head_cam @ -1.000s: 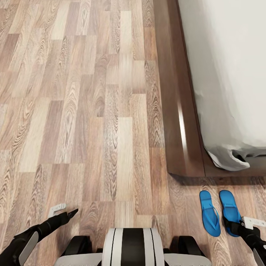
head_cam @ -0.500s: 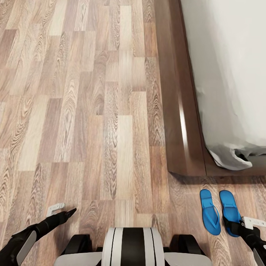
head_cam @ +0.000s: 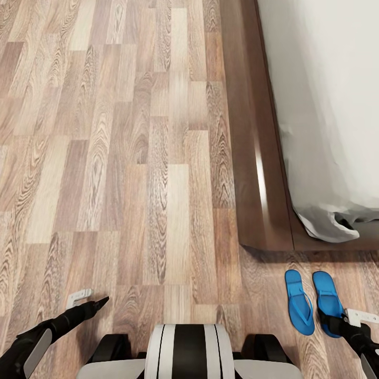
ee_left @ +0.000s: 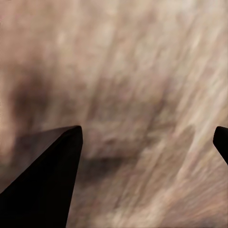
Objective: In the bedroom, move the book from the bed onto either nightstand, and place the two sandals side by side next to the bed.
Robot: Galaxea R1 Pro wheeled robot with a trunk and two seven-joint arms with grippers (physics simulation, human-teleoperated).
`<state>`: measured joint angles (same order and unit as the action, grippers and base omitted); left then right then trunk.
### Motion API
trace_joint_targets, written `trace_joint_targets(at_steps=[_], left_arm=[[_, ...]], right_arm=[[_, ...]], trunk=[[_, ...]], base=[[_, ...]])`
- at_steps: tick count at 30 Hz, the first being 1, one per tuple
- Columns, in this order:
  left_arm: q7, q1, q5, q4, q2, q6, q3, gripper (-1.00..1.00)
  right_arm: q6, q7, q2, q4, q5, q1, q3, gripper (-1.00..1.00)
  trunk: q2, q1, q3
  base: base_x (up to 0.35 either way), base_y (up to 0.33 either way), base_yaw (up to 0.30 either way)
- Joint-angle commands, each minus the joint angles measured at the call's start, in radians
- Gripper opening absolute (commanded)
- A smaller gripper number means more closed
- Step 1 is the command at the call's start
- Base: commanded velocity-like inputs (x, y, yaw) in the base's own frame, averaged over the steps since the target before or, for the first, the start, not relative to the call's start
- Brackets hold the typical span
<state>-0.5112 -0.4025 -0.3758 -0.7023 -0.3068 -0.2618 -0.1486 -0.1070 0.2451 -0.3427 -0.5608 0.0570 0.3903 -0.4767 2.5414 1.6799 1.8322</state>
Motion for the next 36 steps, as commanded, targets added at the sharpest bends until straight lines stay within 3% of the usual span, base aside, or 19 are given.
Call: trace_joint_targets(at_steps=[1,9,10,29,36], left_arm=[[-0.003,-0.039,-0.017,0.000,0.048,-0.005,-0.002,1.00],[-0.002,-0.039,-0.017,0.000,0.048,-0.005,-0.002,1.00],[-0.002,-0.039,-0.017,0.000,0.048,-0.005,-0.002,1.00],[-0.003,-0.039,-0.017,0.000,0.048,-0.007,-0.001,1.00],[-0.002,-0.039,-0.017,0.000,0.048,-0.008,0.000,1.00]], right_arm=[[-0.003,0.008,0.001,0.001,0.006,0.001,-0.007,-1.00],[-0.003,0.008,0.001,0.001,0.006,0.001,-0.008,-1.00],[-0.003,0.008,0.001,0.001,0.006,0.001,-0.008,1.00],[-0.003,0.008,0.001,0.001,0.006,0.001,-0.007,1.00],[-0.003,0.008,0.001,0.001,0.006,0.001,-0.007,1.00]], trunk=[[0.000,0.000,0.000],[0.000,0.000,0.000],[0.000,0.000,0.000],[0.000,0.000,0.000],[-0.001,-0.003,-0.027]], base=[[0.000,0.000,0.000],[0.000,0.000,0.000],[0.000,0.000,0.000],[0.000,0.000,0.000],[0.000,0.000,0.000]])
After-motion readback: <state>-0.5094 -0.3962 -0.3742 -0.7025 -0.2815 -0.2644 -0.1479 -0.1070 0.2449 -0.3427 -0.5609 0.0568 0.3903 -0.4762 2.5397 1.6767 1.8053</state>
